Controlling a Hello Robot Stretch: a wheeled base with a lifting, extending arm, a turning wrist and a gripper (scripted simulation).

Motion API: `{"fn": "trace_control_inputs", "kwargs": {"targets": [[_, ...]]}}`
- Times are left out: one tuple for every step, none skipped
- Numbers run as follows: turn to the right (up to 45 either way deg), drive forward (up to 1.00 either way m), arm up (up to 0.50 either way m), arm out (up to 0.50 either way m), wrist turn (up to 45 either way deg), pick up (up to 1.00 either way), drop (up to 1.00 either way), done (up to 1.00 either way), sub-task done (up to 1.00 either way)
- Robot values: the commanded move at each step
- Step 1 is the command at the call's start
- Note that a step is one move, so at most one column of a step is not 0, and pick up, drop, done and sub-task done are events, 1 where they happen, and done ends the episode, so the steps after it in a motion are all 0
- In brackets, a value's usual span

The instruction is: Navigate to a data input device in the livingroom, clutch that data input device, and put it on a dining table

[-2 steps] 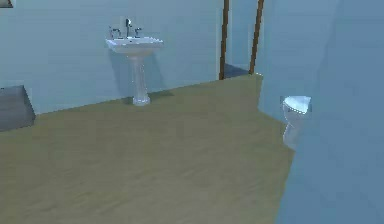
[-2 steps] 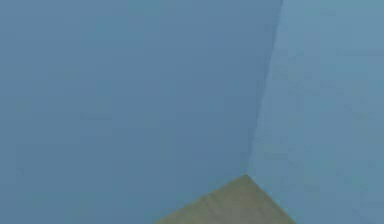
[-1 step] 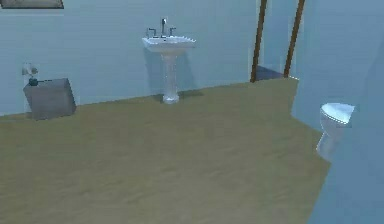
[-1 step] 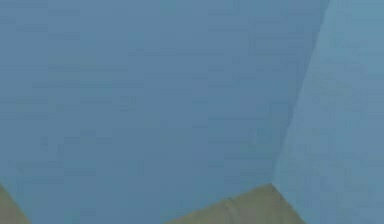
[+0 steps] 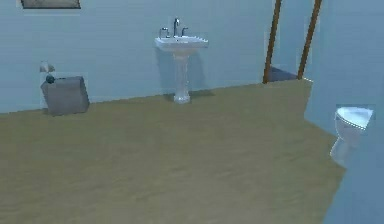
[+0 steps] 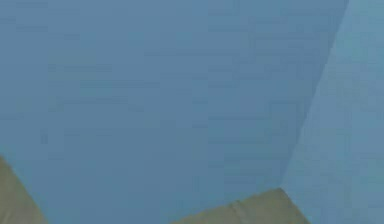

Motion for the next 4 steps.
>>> {"fn": "trace_control_inputs", "kwargs": {"targets": [[0.0,0.70,0.00,0.00,0.0,0.00,0.00,0.00,0.00],[24.0,0.00,0.00,0.00,0.0,0.00,0.00,0.00,0.00],[3.0,0.00,0.00,0.00,0.0,0.00,0.00,0.00,0.00],[0.0,1.00,0.00,0.00,0.0,0.00,0.00,0.00,0.00]]}}
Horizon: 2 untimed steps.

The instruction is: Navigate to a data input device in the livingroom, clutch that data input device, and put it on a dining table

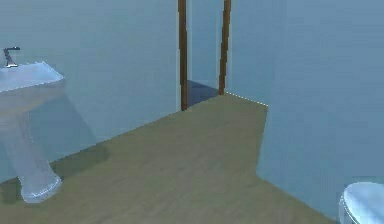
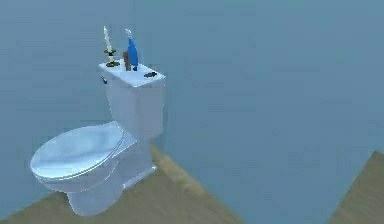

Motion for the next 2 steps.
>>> {"fn": "trace_control_inputs", "kwargs": {"targets": [[0.0,1.00,0.00,0.00,0.0,0.00,0.00,0.00,0.00],[9.0,0.00,0.00,0.00,0.0,0.00,0.00,0.00,0.00]]}}
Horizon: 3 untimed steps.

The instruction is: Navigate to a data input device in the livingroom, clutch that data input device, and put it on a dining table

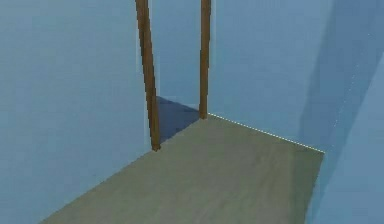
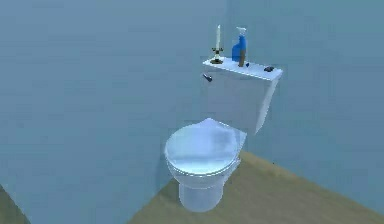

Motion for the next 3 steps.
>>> {"fn": "trace_control_inputs", "kwargs": {"targets": [[0.0,0.20,0.00,0.00,0.0,0.00,0.00,0.00,0.00],[0.0,1.00,0.00,0.00,0.0,0.00,0.00,0.00,0.00],[0.0,0.75,0.00,0.00,0.0,0.00,0.00,0.00,0.00]]}}
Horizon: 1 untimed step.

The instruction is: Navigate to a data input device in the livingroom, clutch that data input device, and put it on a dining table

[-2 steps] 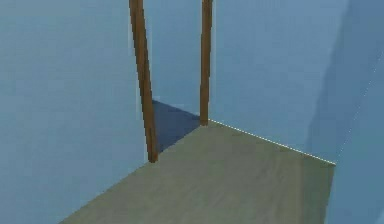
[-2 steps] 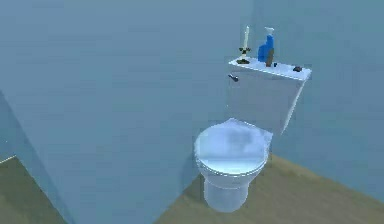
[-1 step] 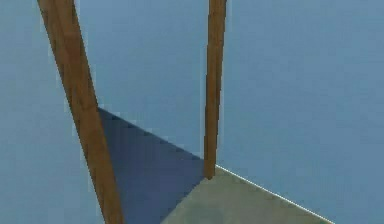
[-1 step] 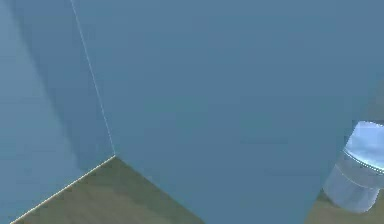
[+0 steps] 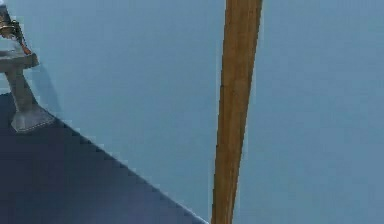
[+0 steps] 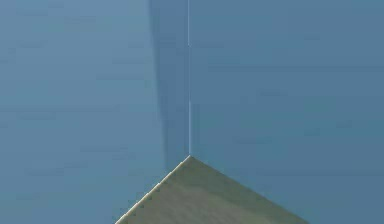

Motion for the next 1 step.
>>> {"fn": "trace_control_inputs", "kwargs": {"targets": [[3.0,0.00,0.00,0.00,0.0,0.00,0.00,0.00,0.00]]}}
